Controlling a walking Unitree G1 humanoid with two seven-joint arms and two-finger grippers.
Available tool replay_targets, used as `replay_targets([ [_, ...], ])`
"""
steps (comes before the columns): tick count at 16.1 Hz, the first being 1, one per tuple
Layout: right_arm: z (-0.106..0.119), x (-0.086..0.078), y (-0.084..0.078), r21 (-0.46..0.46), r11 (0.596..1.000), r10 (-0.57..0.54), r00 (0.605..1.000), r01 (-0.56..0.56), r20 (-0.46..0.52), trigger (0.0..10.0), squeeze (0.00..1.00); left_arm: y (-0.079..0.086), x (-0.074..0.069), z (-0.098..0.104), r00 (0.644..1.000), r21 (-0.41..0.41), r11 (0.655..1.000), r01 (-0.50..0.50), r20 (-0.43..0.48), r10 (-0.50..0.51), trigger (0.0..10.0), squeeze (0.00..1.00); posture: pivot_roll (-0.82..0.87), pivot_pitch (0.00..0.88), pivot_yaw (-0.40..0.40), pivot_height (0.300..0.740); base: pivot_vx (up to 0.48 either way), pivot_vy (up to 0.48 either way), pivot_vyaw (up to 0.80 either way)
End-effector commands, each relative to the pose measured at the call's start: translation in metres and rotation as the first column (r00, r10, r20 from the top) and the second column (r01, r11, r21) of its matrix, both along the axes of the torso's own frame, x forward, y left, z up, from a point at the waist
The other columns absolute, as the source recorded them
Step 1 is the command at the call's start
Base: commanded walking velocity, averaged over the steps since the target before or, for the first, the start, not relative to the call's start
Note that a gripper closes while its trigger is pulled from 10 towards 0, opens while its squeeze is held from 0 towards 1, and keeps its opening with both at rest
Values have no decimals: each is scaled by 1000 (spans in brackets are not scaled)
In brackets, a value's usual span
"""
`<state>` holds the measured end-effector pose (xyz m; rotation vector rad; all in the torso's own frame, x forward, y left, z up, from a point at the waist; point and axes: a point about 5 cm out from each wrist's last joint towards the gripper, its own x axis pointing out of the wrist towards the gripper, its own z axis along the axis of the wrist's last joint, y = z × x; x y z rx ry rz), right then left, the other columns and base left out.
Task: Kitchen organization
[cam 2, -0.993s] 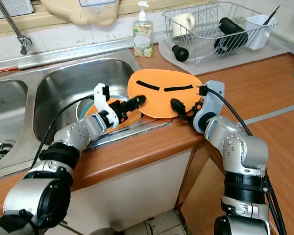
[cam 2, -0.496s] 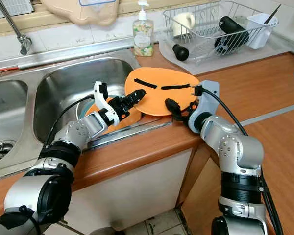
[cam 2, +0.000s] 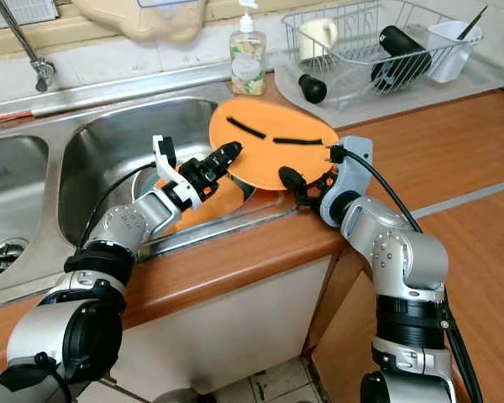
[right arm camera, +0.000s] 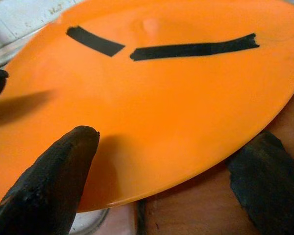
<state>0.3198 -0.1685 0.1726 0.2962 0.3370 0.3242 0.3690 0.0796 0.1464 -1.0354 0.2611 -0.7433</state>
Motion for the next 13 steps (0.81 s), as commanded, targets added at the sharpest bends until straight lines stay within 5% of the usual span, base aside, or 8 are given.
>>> replay_targets([
  [1, 13, 0, 9, 4, 999, 40, 997, -40, 67, 10000, 0, 1, 1, 10, 999, -27, 1000, 7, 44, -5, 0, 0, -48, 0, 110, 740, 0, 0, 0],
  [9, 27, 0, 15, -71, 994, 94, 981, -83, 169, 10000, 0, 17, -4, 20, 996, -30, 999, -20, 85, 23, 0, 0, -43, 0, 103, 740, 0, 0, 0],
  [13, 45, -8, 20, -109, 984, 168, 948, -143, 271, 10000, 0, 46, -11, 48, 957, -14, 981, -195, 216, 193, 0, 0, -39, 0, 99, 740, 0, 0, 0],
])
